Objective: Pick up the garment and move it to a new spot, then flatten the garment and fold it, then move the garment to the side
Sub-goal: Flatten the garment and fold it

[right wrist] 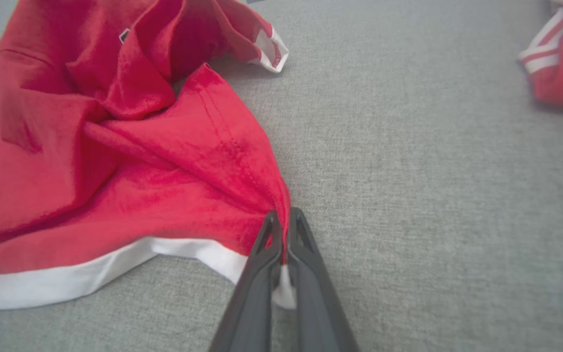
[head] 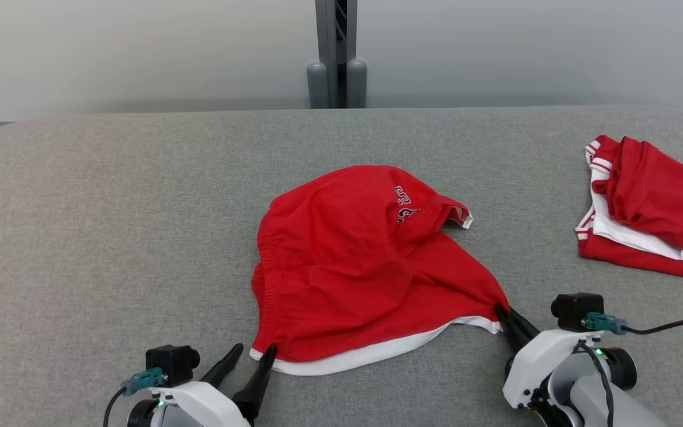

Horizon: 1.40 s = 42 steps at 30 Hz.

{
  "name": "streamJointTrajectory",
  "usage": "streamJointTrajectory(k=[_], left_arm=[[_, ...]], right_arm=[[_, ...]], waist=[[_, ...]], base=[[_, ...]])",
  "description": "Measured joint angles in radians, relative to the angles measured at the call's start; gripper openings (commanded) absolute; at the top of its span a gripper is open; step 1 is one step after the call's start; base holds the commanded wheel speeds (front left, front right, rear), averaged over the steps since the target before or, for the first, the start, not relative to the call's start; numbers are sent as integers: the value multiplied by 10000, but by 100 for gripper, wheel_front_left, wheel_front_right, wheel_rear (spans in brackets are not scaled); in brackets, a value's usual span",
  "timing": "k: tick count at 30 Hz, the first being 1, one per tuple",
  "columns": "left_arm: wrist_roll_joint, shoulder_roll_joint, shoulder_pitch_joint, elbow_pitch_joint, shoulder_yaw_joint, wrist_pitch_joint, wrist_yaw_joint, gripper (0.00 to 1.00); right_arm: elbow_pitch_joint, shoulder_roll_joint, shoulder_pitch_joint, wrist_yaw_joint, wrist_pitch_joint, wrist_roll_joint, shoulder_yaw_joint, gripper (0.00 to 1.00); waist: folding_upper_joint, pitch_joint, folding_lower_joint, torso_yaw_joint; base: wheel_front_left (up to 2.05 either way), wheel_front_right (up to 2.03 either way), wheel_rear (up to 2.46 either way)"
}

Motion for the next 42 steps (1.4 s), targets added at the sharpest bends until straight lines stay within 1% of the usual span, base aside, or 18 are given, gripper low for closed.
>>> streamJointTrajectory(k=[8,9,10,11,12,18,22,24,27,31,36,39,42], left_arm=[[-441,-176,-351,537,-451,-46,0,100],[-500,-182,-408,600,-523,27,0,98],[-560,-186,-463,671,-591,61,0,72],[-639,-184,-500,725,-644,90,0,44],[-690,-173,-527,757,-700,104,0,0],[-1035,-104,-535,644,-989,65,0,0],[-1390,54,-494,-35,-1068,-67,0,0],[-1578,217,-500,-491,-991,-117,0,0],[-1547,533,-600,-936,-938,-165,0,0],[-1776,637,-1023,-1638,-690,-190,0,0],[-2397,903,-1659,-1891,-268,2,2,0],[-2708,895,-2253,-2052,88,128,2,0],[-2934,871,-2818,-2186,418,286,130,0]], right_arm=[[61,17,-100,0,-50,104,238,0],[65,17,-119,0,-52,130,257,0],[71,19,-127,0,-52,146,282,0],[73,23,-133,0,-56,157,305,0],[77,23,-135,0,-56,174,328,0],[90,8,-136,0,-61,272,502,0],[-125,-36,-131,0,-105,476,491,0],[-370,-71,-134,0,-148,608,500,0],[-765,-257,-203,0,-155,702,506,0],[-1402,-516,-629,0,-165,811,495,0],[-2234,-867,-1345,0,-46,1204,362,0],[-2673,-1139,-1943,0,111,1325,255,0],[-2945,-1371,-2478,-2,157,1321,109,0]], waist=[[0,50,0,-113],[0,51,0,-126],[0,50,0,-137],[0,52,0,-147],[0,49,0,-152],[0,-66,0,-139],[0,-266,0,-123],[0,-392,1,-117],[0,-566,0,-101],[0,-806,1,-122],[0,-1097,0,-217],[0,-1228,0,-287],[0,-1315,0,-335]], base=[[0,0,0],[0,0,0],[0,0,0],[0,0,0],[0,0,0],[0,0,0],[0,0,0],[0,0,0],[0,0,0],[0,0,0],[0,0,0],[0,0,0],[0,0,0]])
